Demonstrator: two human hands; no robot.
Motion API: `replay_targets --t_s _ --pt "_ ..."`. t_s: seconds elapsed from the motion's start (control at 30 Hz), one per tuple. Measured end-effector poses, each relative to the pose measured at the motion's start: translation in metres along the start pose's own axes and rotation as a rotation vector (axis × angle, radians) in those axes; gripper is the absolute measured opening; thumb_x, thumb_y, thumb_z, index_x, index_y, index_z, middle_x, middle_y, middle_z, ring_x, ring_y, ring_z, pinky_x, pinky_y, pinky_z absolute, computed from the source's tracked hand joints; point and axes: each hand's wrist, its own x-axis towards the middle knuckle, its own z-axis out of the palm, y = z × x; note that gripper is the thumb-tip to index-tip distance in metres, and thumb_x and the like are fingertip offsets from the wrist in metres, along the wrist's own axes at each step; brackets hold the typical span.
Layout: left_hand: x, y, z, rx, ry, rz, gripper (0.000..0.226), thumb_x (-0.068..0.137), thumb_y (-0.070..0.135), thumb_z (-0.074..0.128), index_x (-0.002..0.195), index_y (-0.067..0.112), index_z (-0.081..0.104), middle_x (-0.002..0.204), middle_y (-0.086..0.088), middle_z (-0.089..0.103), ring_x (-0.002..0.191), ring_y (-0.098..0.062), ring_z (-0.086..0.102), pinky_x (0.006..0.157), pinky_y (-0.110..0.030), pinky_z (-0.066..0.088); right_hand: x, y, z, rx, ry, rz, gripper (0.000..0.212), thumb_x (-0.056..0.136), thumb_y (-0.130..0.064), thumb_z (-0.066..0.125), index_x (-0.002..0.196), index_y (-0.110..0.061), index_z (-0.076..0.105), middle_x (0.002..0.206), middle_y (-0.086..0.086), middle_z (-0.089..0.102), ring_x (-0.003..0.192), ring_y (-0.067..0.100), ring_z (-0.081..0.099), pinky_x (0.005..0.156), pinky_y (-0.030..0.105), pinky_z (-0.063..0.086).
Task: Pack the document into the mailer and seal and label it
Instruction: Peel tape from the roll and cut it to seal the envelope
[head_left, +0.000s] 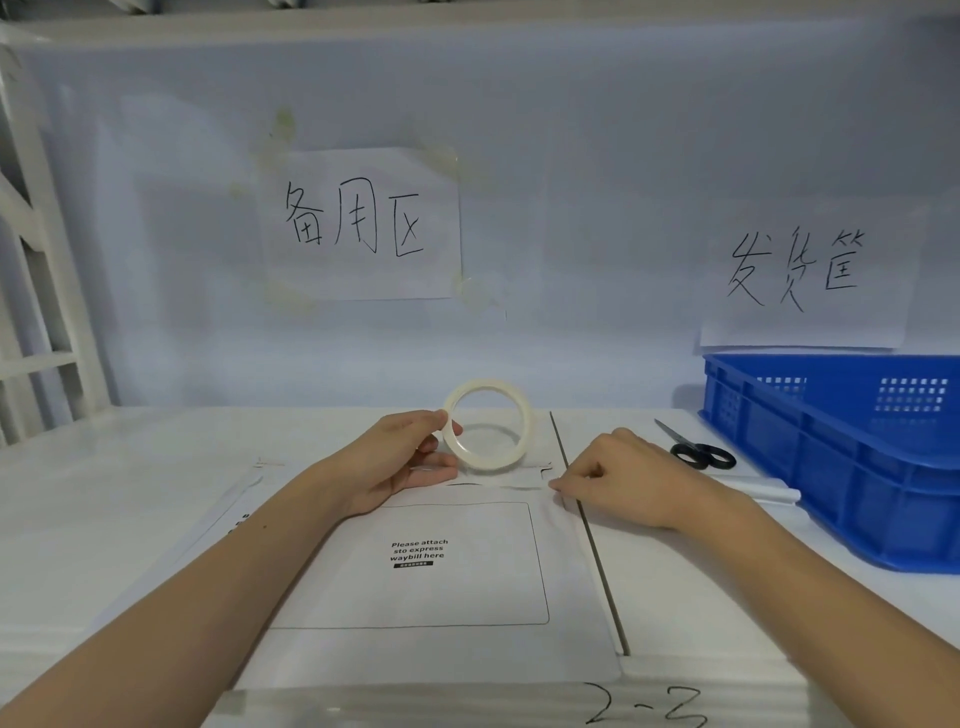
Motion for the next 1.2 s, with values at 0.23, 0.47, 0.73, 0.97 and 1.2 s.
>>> replay_targets --t_s 0.23,0.47,0.73,0.97,1.2 --pt "-0.001 0.003 0.0 -0.046 0.031 0.027 0.027 0.102 0.026 0.052 0.104 0.004 0.069 0.07 -0.002 0.036 0.075 -0.021 0.066 0.079 -0.034 0.061 0.003 -0.001 -0.001 0.045 0.012 0.0 0.047 0.081 -0.035 0.058 0.058 -0.016 0.021 0.061 0.001 0.019 0.061 0.016 0.017 0.06 0.033 0.018" --pt "-0.002 0.006 -0.001 -0.096 0.036 0.056 0.027 0.102 0.026 0.053 0.101 0.007 0.07 0.066 -0.001 0.038 0.076 -0.02 0.067 0.083 -0.039 0.06 0.0 -0.007 0.003 -0.127 0.086 0.025 0.028 0.088 -0.04 0.05 0.078 -0.022 0.068 0.066 -0.004 0.057 0.064 0.017 0.05 0.054 0.027 0.034" --pt "0.004 0.006 -0.006 -0.127 0.078 0.066 0.026 0.102 0.027 0.053 0.099 0.009 0.071 0.065 -0.001 0.039 0.071 -0.017 0.069 0.07 -0.03 0.06 0.016 -0.043 0.007 -0.239 0.027 -0.268 0.026 0.09 -0.038 0.044 0.092 -0.022 0.064 0.095 -0.002 0.058 0.095 0.019 0.052 0.084 0.038 0.046" --pt "0.002 0.006 -0.006 -0.126 0.091 0.077 0.026 0.102 0.027 0.052 0.102 0.008 0.07 0.065 0.0 0.04 0.074 -0.017 0.067 0.075 -0.029 0.061 0.034 -0.054 0.035 -0.194 -0.096 -0.253 0.031 0.091 -0.043 0.038 0.107 -0.037 0.063 0.094 -0.003 0.045 0.094 0.013 0.045 0.085 0.037 0.046" --pt "0.001 0.007 -0.007 -0.128 0.103 0.066 0.025 0.101 0.028 0.053 0.101 0.009 0.071 0.066 0.0 0.039 0.074 -0.017 0.068 0.073 -0.028 0.06 0.032 -0.052 0.035 -0.232 -0.101 -0.264 0.042 0.095 -0.045 0.036 0.136 -0.055 0.045 0.109 -0.006 0.046 0.11 0.012 0.044 0.089 0.03 0.037"
